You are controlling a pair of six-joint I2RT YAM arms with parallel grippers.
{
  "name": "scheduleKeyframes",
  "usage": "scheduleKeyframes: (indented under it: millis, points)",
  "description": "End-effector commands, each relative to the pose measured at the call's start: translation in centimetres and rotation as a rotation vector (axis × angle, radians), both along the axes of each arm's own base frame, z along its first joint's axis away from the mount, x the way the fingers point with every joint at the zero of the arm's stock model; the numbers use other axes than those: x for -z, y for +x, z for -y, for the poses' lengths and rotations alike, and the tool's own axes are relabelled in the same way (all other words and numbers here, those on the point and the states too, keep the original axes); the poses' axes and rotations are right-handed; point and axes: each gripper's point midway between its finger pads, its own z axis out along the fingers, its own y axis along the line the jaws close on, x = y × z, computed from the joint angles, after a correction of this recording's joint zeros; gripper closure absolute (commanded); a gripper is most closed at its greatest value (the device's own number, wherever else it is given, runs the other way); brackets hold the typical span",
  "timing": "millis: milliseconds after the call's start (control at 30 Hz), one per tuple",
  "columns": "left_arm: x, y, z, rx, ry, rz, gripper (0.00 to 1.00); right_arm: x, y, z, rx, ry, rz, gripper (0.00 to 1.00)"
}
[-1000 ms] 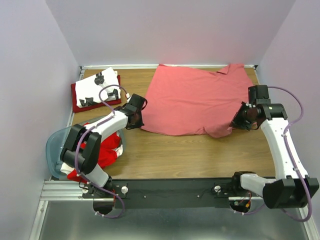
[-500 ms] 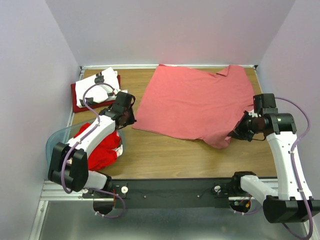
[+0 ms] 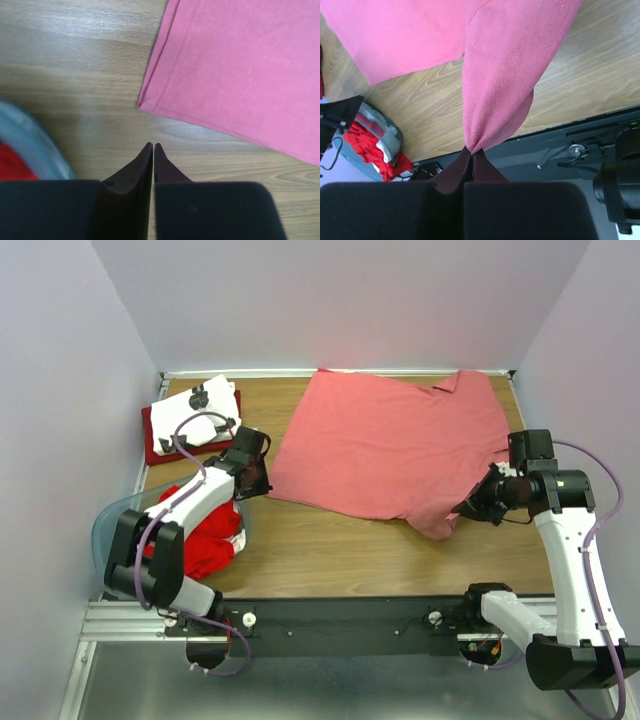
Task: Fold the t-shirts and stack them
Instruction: Fold the tshirt
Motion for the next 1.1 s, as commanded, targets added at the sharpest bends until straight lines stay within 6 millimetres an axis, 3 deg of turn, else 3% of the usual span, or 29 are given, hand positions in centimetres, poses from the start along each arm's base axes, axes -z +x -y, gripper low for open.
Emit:
scheduleKeyframes:
  millis: [0,133,300,467,800,1067]
  points:
    - [-0.1,2.6,0.8,0.039,0.011,0.028,0.81,-0.2,0.4,-0.3,0.032,0.037,0.033,0.99]
    - [0.5,3.8,0.1,0.020,0.066,0.026,0.69,0.0,0.4,-0.6,0.034,0.052,0.042,1.00]
    - [2.1,3.3,-0.2,0.028,0.103,-0.022,0.59,-0.3,0.5,-0.4,0.041,0.045,0.054,0.99]
    - [3.4,2.7,-0.7,0.018,0.156,-0.054,0.59,-0.4,0.7,-0.4,0.040,0.046,0.065,0.99]
    - [5.0,2.2,0.3,0.035,0.183,-0.092,0.54,-0.5,1.1,-0.6,0.040,0.055,0.082,0.99]
    - [5.9,2.0,-0.5,0.020,0.242,-0.104,0.55,-0.5,0.9,-0.6,0.050,0.061,0.087,0.99]
